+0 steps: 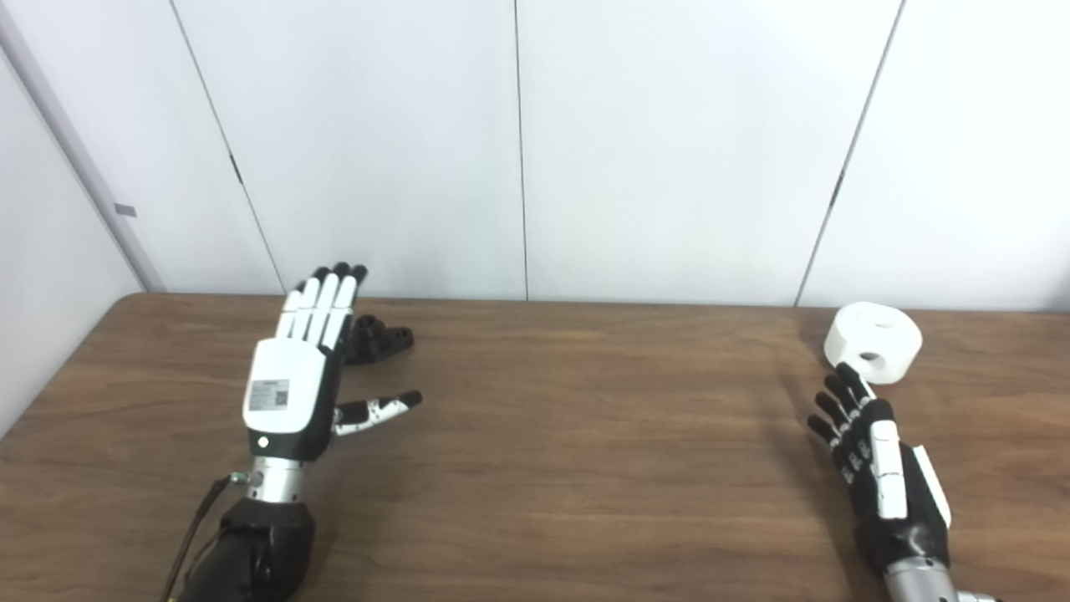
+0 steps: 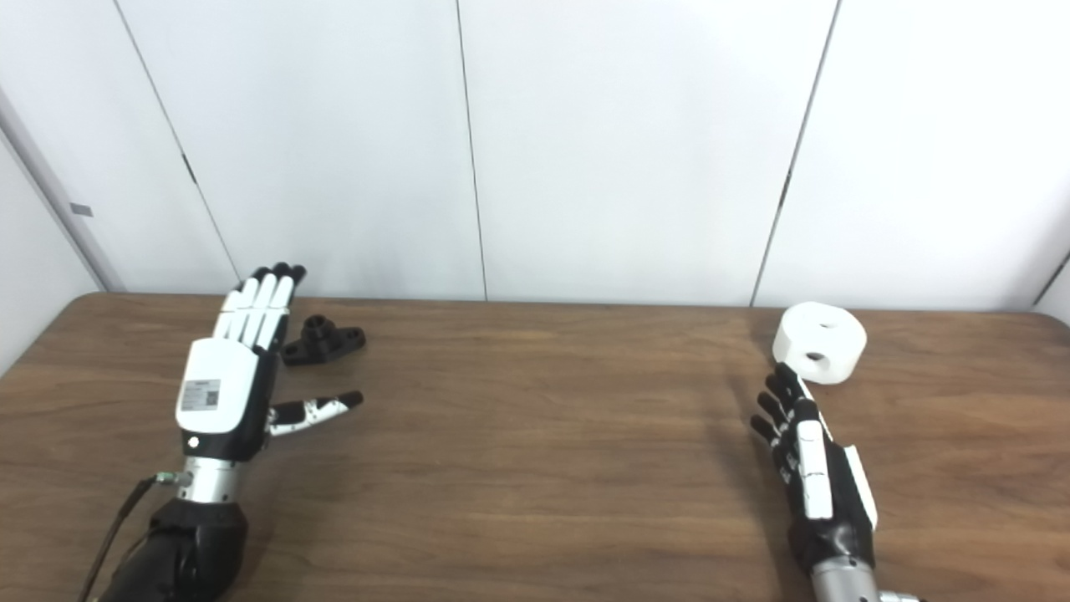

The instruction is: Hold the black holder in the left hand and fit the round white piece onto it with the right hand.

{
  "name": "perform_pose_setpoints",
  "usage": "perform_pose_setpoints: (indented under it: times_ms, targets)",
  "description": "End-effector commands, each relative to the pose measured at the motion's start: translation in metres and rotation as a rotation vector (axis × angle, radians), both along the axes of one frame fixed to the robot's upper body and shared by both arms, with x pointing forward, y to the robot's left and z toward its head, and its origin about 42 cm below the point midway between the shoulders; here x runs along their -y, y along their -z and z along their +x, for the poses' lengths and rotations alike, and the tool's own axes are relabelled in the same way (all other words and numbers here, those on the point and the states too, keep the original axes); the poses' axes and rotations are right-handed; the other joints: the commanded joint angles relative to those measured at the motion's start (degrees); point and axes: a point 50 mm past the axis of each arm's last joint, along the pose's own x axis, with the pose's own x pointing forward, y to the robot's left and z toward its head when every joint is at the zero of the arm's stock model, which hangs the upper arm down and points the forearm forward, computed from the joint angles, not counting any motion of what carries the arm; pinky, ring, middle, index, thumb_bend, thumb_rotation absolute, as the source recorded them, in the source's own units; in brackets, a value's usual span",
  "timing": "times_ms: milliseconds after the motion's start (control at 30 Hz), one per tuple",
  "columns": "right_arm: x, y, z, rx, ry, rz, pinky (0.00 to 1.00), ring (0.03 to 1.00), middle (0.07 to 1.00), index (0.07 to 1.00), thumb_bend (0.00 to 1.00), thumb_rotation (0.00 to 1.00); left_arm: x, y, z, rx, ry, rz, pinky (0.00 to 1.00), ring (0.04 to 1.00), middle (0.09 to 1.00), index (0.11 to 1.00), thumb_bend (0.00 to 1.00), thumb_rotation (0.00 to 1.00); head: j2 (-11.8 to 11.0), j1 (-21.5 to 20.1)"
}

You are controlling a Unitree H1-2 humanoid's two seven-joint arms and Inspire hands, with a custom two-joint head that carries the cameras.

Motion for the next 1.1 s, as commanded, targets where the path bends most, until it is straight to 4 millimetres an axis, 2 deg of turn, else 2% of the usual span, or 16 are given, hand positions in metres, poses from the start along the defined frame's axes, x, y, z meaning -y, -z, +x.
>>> perform_pose_setpoints:
  times_ms: [0,33,200,400,600,767,933,1067]
  targets:
    - [0.0,-0.018,0.007,0.096,-0.009,0.0,0.89,0.937,0.948,0.934,0.5,0.97,-0.014,0.01,-0.004,-0.023,-0.045,-0.002,0.99,0.999,1.0,1.0,1.0,0.41,0.1,0.1]
    - [0.0,-0.018,0.006,0.092,-0.007,-0.003,0.89,0.937,0.947,0.933,0.5,0.97,-0.019,0.008,-0.001,-0.029,-0.052,-0.007,0.99,1.0,1.0,1.0,1.0,0.4,0.1,0.0]
    - [-0.002,-0.019,0.004,0.085,0.0,0.005,0.89,0.933,0.943,0.927,0.5,0.98,-0.037,-0.003,0.012,-0.091,-0.066,-0.058,0.99,0.997,1.0,1.0,1.0,0.47,0.2,0.1]
    - [0.0,-0.018,0.003,0.09,-0.001,-0.003,0.89,0.938,0.95,0.934,0.49,0.99,-0.045,-0.009,0.021,-0.195,-0.041,-0.171,1.0,0.998,1.0,1.0,1.0,0.38,0.2,0.1]
    - [0.001,-0.018,0.004,0.099,0.0,-0.011,0.89,0.936,0.945,0.929,0.5,0.99,-0.055,-0.017,0.033,-0.305,-0.022,-0.277,0.97,0.999,1.0,0.986,1.0,0.4,0.7,-0.1]
    - [-0.001,-0.019,0.003,0.095,-0.005,-0.002,0.88,0.933,0.943,0.928,0.5,0.99,-0.061,-0.023,0.041,-0.365,-0.027,-0.329,0.86,0.964,1.0,0.936,1.0,0.4,0.5,-0.2]
    - [-0.003,-0.02,0.002,0.089,-0.006,-0.005,0.89,0.935,0.944,0.928,0.51,0.99,-0.066,-0.024,0.047,-0.415,-0.032,-0.348,0.79,0.944,1.0,0.915,1.0,0.38,0.6,-0.4]
    - [-0.003,-0.02,0.001,0.091,-0.009,-0.003,0.89,0.937,0.945,0.928,0.51,0.99,-0.068,-0.024,0.05,-0.445,-0.008,-0.33,0.79,0.943,0.992,0.913,1.0,0.37,0.6,-0.4]
